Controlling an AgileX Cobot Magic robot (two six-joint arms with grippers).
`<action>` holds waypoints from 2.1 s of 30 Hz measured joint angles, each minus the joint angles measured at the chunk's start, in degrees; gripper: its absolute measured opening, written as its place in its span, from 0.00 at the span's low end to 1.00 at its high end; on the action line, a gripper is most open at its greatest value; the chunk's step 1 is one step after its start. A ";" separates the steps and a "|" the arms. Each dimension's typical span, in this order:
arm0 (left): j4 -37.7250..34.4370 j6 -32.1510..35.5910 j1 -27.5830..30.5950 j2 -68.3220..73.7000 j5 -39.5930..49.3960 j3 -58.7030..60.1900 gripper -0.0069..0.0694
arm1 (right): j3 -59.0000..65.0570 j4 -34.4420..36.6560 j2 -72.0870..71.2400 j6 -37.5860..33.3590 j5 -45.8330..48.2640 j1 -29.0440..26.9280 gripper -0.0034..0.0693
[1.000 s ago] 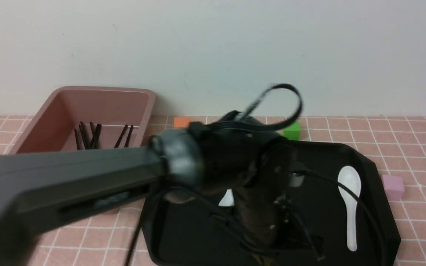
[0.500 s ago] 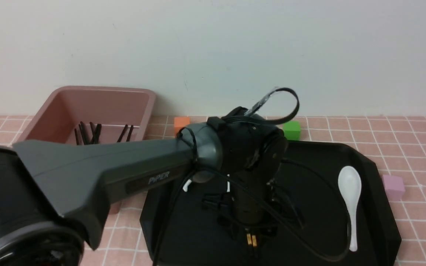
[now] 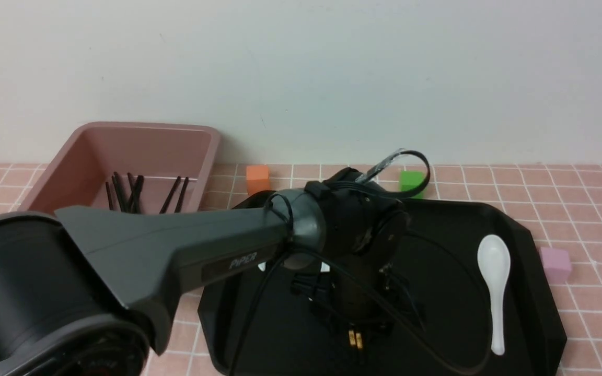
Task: On pink tablecloth take chopsticks from black tray and put them in box.
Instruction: 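Reach over to the black tray and grasp a pair of chopsticks with the left gripper, then place the chopsticks into the pink bin with the left gripper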
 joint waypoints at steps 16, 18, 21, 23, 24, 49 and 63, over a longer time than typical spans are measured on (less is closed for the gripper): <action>5.46 -5.86 -0.05 0.00 1.85 -0.11 0.25 | 0.00 0.00 0.00 0.00 0.00 0.00 0.33; 5.83 -5.93 -0.05 -0.15 2.18 -0.11 0.25 | 0.00 0.00 0.00 0.00 0.00 0.00 0.33; 5.95 -5.93 -0.11 -0.93 3.11 0.15 0.25 | 0.00 0.00 0.00 0.00 0.00 0.00 0.33; 6.03 -5.81 -0.15 -1.57 3.74 0.26 0.25 | 0.00 0.00 0.00 0.00 0.00 0.00 0.33; 6.23 -5.47 -0.29 -2.93 4.47 0.42 0.25 | 0.00 0.00 0.00 0.00 0.00 0.00 0.33; 8.39 3.70 0.96 -25.02 13.58 0.69 0.25 | 0.00 0.00 0.00 0.00 0.00 0.00 0.33; 8.18 9.81 29.17 -26.27 8.92 13.87 0.25 | 0.00 0.00 0.00 0.00 0.00 0.00 0.33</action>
